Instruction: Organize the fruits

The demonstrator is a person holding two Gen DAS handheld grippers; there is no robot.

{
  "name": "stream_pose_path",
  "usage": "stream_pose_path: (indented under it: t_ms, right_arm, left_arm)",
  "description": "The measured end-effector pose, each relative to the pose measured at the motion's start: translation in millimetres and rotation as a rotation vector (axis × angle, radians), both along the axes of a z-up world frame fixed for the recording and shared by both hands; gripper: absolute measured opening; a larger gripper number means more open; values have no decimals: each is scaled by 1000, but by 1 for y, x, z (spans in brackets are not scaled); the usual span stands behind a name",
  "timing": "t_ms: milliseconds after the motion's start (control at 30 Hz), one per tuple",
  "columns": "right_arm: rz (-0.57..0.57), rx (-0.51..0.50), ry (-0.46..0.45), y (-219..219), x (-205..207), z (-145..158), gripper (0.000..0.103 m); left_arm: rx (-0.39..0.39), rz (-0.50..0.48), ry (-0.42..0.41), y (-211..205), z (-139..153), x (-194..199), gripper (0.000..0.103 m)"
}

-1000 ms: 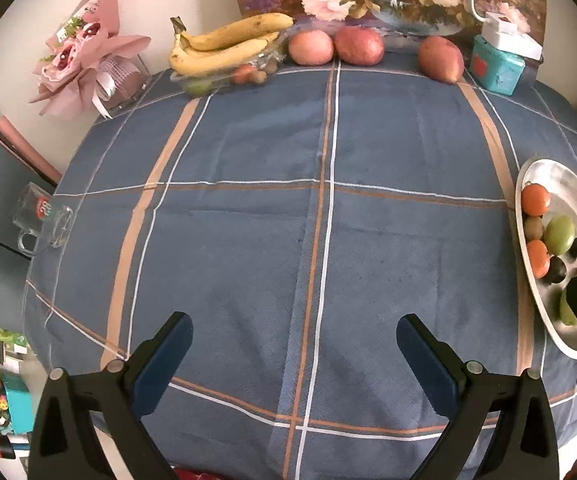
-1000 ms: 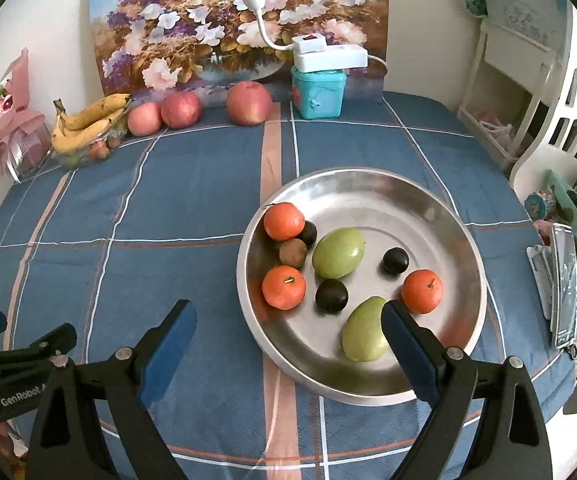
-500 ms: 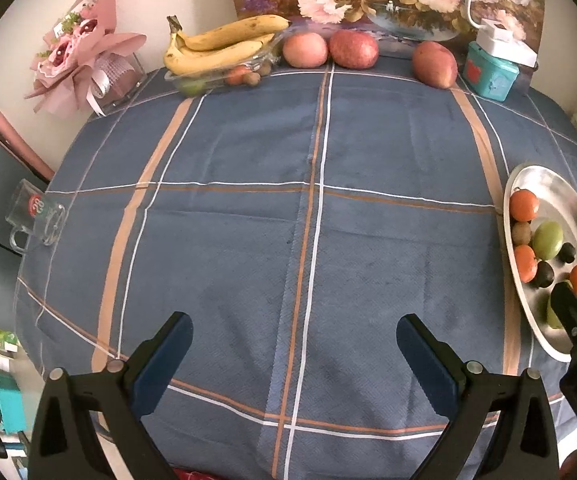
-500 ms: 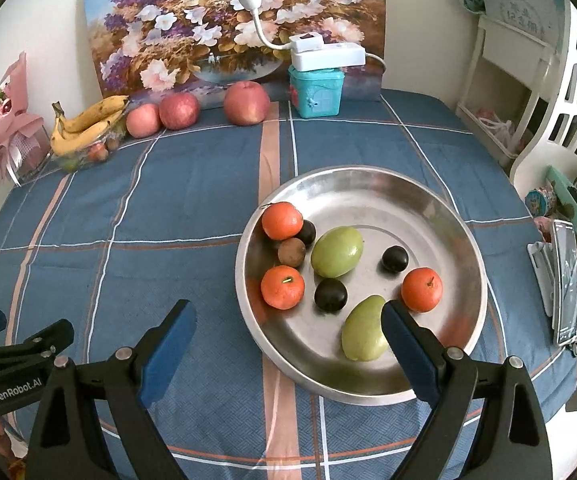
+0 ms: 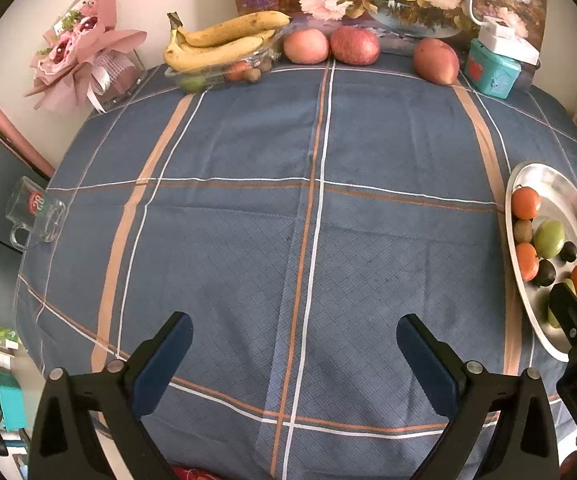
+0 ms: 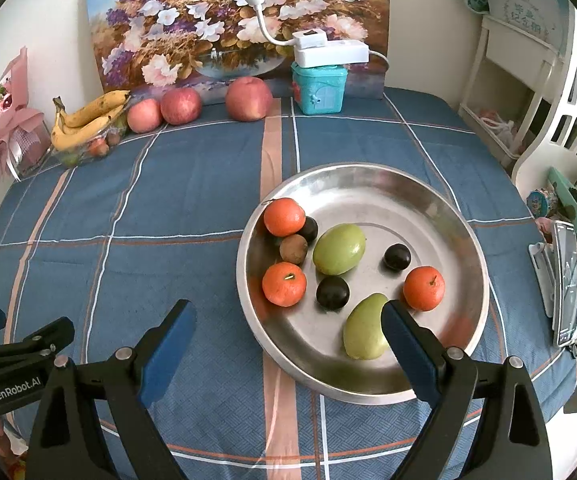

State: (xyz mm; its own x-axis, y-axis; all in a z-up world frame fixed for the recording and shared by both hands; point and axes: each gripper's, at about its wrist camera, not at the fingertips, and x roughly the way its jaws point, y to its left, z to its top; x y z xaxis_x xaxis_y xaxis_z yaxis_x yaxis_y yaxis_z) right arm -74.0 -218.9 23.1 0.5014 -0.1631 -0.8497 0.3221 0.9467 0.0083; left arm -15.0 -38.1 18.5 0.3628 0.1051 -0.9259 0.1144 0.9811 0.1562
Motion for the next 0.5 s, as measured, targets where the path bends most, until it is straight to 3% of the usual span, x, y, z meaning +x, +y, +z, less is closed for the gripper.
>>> stream_pose_path:
  t_ms: [500]
  right_arm:
    - [3, 0, 1, -1, 0, 0, 94]
  left_arm:
    - [-6, 14, 4, 5, -1, 2, 103]
